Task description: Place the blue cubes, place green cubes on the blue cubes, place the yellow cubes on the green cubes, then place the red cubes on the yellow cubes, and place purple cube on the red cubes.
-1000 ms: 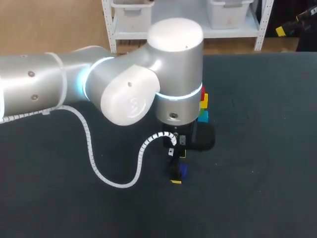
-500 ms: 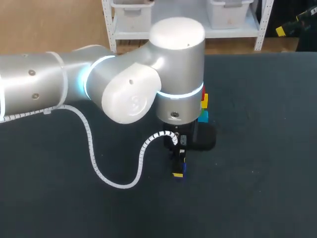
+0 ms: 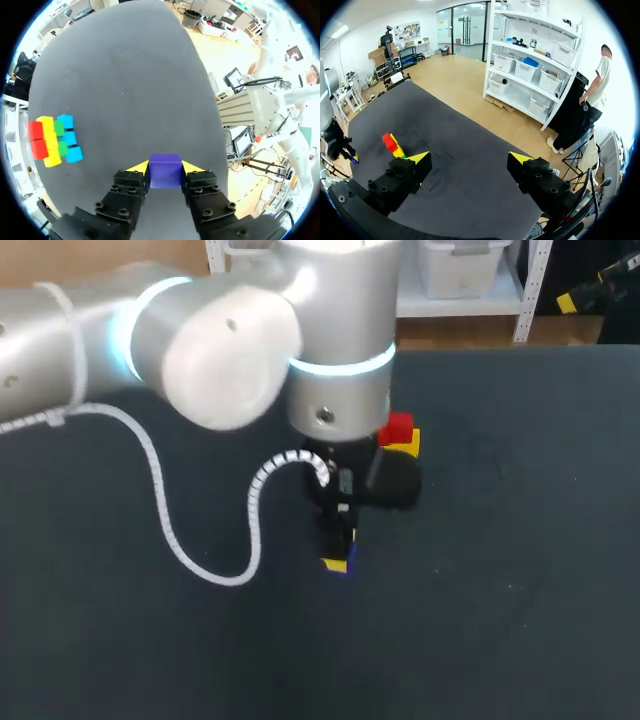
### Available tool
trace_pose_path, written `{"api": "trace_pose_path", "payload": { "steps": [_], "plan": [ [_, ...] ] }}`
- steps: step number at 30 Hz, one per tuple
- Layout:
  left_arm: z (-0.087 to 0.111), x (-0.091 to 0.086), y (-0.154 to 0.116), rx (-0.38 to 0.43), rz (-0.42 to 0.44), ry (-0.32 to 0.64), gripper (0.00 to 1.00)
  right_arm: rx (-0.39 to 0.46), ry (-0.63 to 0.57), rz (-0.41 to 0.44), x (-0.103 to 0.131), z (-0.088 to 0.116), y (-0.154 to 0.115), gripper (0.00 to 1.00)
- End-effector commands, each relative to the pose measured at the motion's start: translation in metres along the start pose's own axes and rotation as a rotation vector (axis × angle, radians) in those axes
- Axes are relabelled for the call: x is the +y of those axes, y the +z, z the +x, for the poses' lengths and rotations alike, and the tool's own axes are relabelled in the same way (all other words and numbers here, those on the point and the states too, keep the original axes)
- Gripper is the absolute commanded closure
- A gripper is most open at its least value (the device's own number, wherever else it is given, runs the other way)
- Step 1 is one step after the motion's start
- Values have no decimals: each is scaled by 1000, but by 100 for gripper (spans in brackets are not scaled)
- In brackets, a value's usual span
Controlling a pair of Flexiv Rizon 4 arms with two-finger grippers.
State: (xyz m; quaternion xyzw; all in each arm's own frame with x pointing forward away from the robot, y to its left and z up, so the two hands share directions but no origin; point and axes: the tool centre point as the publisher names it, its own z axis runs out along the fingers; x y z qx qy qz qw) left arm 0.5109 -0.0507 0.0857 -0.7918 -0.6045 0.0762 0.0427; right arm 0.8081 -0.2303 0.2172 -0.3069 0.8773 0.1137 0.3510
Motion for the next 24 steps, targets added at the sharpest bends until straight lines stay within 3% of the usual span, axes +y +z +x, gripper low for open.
{"api": "trace_pose_path", "payload": {
  "steps": [1, 12, 24],
  "plan": [
    [13, -12, -20, -28, -42, -28, 100, -1, 0, -1, 0, 1, -1, 0],
    [6, 25, -35, -37, -71, -201, 100, -1, 0, -1, 0, 1, -1, 0],
    [0, 66, -63, -56, -24, -287, 100, -1, 0, -1, 0, 1, -1, 0]
  ]
}}
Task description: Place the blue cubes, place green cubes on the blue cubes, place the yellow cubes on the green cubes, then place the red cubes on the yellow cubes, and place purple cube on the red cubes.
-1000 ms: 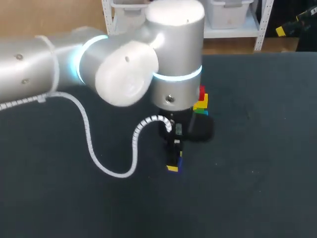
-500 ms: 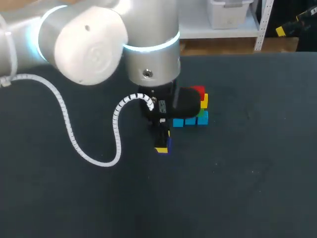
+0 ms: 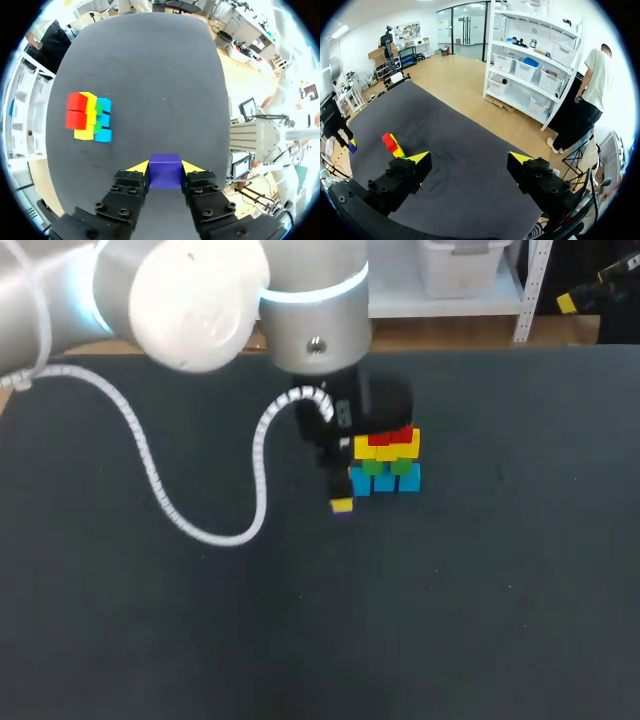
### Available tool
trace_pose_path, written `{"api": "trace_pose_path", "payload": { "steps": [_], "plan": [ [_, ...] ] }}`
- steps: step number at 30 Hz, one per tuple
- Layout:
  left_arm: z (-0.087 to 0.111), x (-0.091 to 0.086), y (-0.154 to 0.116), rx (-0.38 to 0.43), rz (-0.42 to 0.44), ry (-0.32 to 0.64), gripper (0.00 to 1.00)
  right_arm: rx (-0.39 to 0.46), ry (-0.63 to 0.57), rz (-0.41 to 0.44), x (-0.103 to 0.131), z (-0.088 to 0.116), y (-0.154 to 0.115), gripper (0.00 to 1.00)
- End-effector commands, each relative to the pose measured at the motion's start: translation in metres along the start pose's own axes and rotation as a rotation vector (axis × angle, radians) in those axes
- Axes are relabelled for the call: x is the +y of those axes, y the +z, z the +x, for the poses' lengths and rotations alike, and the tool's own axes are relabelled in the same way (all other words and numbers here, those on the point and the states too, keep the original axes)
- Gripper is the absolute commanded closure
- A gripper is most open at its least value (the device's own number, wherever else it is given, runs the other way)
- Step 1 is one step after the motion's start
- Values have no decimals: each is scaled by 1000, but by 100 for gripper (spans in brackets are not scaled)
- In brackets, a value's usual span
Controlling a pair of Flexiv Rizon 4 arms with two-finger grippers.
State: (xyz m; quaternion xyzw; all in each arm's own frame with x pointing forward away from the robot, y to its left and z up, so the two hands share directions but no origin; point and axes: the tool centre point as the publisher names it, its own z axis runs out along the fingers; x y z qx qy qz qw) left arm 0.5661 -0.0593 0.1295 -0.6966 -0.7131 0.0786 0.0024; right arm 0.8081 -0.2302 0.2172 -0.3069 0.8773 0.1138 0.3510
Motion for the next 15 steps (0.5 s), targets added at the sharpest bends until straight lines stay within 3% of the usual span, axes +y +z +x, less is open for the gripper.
{"api": "trace_pose_path", "payload": {
  "steps": [1, 15],
  "plan": [
    [-10, 21, -11, 25, 45, -8, 100, -1, 0, -1, 0, 1, -1, 0],
    [-40, 57, -20, 19, 57, 45, 100, -1, 0, -1, 0, 1, -1, 0]
  ]
}}
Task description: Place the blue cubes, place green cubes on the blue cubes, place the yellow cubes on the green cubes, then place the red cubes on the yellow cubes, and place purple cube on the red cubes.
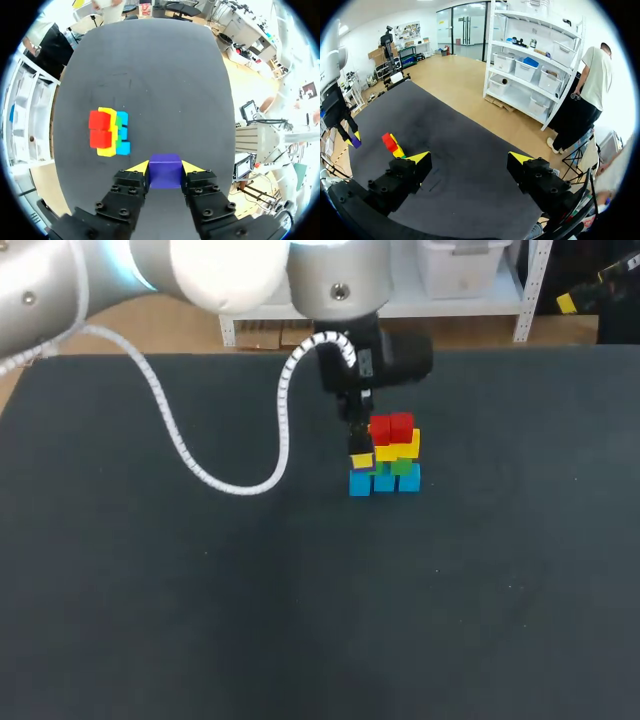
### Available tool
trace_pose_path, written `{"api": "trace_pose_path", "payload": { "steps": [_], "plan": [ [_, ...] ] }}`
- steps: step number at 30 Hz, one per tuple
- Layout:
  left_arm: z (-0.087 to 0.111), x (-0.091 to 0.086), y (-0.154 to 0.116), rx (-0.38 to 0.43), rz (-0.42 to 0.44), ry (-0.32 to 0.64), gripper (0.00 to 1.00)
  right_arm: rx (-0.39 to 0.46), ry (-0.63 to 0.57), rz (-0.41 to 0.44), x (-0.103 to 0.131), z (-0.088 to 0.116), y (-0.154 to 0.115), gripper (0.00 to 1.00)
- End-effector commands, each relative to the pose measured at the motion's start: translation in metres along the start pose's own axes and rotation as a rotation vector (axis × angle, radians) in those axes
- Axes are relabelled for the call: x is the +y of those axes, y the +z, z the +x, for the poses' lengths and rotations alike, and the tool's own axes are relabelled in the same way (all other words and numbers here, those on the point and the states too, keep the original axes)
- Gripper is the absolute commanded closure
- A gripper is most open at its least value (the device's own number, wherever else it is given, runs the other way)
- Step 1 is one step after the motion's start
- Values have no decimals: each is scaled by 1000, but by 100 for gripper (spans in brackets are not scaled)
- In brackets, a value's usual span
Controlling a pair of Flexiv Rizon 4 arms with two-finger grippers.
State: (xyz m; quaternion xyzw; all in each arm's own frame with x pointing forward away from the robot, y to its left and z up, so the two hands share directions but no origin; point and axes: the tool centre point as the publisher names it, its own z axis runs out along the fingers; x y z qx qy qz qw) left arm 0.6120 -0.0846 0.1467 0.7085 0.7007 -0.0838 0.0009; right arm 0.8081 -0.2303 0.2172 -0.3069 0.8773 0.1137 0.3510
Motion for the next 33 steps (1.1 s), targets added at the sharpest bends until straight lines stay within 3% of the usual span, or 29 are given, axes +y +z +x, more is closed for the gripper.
{"api": "trace_pose_path", "payload": {
  "steps": [1, 15, 33],
  "plan": [
    [-13, 18, -1, 26, 54, 13, 100, -1, 0, -1, 0, 1, -1, 0],
    [-33, 58, 10, -35, 51, 50, 100, -1, 0, -1, 0, 1, -1, 0],
    [-50, 69, 10, 44, 55, 59, 100, -1, 0, -1, 0, 1, -1, 0]
  ]
}}
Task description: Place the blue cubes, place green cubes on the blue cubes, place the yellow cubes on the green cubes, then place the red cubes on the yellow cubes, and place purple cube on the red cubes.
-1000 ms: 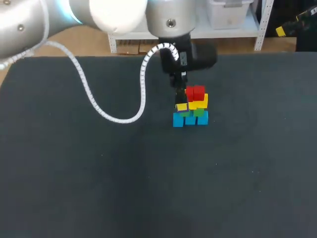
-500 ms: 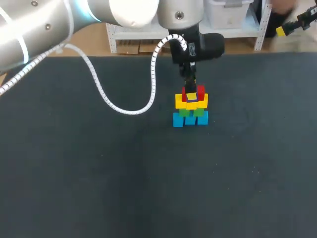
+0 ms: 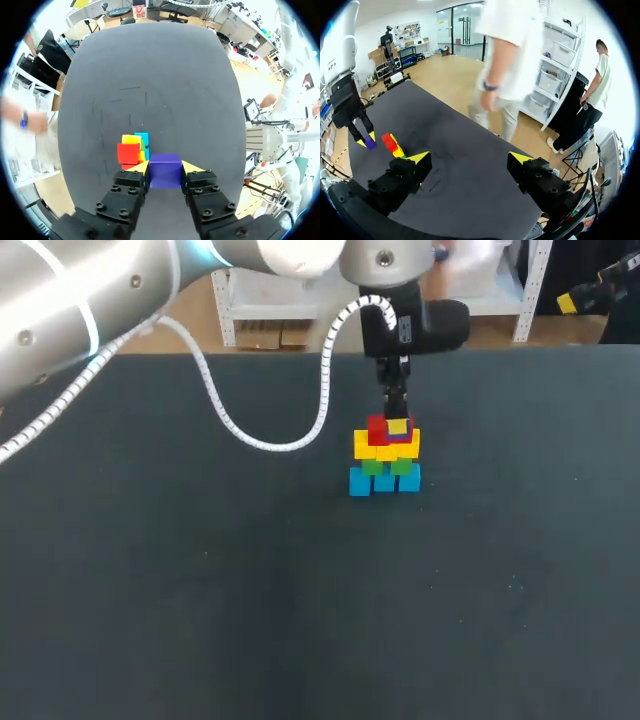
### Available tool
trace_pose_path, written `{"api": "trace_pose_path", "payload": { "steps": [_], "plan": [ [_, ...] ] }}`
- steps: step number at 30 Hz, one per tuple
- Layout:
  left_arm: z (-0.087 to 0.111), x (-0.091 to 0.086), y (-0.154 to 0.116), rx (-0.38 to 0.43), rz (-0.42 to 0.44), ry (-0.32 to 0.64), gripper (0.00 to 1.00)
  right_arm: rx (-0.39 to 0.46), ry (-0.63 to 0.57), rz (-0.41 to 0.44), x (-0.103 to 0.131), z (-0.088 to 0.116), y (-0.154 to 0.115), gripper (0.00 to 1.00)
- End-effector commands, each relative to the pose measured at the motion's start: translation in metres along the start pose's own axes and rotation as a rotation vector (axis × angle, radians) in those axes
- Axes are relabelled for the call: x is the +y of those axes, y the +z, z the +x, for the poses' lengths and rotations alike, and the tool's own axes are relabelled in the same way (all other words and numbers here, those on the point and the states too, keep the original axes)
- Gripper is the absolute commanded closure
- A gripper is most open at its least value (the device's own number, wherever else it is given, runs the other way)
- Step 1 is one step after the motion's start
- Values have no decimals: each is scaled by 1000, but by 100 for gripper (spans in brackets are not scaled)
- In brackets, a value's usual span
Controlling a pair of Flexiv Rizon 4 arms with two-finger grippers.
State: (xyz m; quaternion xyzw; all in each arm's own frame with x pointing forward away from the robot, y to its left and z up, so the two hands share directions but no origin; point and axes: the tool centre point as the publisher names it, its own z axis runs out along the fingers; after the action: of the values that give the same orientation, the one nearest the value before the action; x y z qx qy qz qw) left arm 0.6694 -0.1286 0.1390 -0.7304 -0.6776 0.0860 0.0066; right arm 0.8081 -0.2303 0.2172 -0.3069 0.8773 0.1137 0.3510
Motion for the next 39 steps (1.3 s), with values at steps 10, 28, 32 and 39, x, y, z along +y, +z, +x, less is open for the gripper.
{"api": "trace_pose_path", "payload": {
  "steps": [10, 28, 32, 39],
  "plan": [
    [-4, 18, 8, 70, 13, -63, 100, -1, 0, -1, 0, 1, -1, 0],
    [5, 36, 12, 70, 23, -77, 100, -1, 0, -1, 0, 1, -1, 0],
    [5, 39, 10, 64, 23, -75, 100, -1, 0, -1, 0, 1, -1, 0],
    [5, 42, 12, 57, 29, -73, 100, -1, 0, -1, 0, 1, -1, 0]
  ]
}}
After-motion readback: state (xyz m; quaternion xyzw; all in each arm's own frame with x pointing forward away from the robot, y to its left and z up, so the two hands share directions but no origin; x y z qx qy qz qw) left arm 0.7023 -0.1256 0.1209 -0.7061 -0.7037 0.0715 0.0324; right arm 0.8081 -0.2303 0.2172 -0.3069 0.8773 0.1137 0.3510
